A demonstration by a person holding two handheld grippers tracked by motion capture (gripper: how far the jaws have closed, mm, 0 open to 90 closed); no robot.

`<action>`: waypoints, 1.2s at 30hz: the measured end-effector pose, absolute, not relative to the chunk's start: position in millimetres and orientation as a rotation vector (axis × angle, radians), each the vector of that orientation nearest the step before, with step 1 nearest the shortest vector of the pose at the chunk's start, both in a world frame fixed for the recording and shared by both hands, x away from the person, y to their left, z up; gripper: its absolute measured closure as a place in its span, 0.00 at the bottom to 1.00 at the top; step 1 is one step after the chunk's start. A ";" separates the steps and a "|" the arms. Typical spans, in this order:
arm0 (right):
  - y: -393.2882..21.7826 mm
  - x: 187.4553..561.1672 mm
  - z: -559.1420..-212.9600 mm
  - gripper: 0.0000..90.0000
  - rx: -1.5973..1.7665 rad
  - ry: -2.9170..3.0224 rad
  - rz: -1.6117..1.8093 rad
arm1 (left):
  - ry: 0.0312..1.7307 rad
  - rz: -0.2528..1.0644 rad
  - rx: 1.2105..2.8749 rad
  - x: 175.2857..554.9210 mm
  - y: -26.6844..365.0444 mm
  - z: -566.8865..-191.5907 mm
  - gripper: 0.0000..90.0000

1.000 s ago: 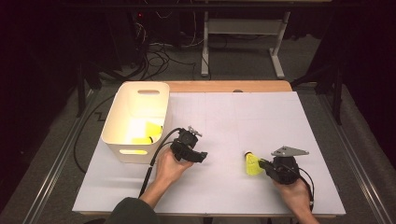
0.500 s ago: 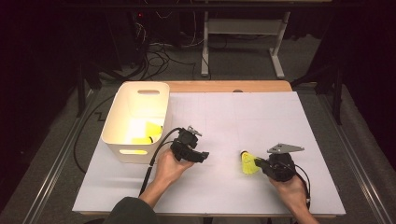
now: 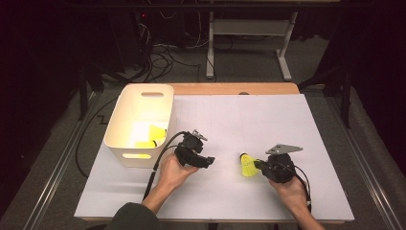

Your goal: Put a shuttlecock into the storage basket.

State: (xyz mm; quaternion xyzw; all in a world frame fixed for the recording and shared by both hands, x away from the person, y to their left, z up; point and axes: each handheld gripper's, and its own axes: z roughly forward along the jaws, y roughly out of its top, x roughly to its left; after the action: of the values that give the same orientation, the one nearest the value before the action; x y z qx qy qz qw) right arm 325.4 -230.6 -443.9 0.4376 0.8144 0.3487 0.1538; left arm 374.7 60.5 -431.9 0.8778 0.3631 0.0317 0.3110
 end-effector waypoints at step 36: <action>-193.0 341.9 -441.1 1.00 1.202 2.386 1.015 | 0.909 0.053 2.360 367.1 56.1 -429.6 0.42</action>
State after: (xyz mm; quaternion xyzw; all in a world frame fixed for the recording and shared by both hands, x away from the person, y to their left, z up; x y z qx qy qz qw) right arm 341.9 -193.0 -441.1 0.4162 0.8265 0.3516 0.1413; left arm 367.1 56.1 -429.6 0.8896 0.3426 0.0201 0.3014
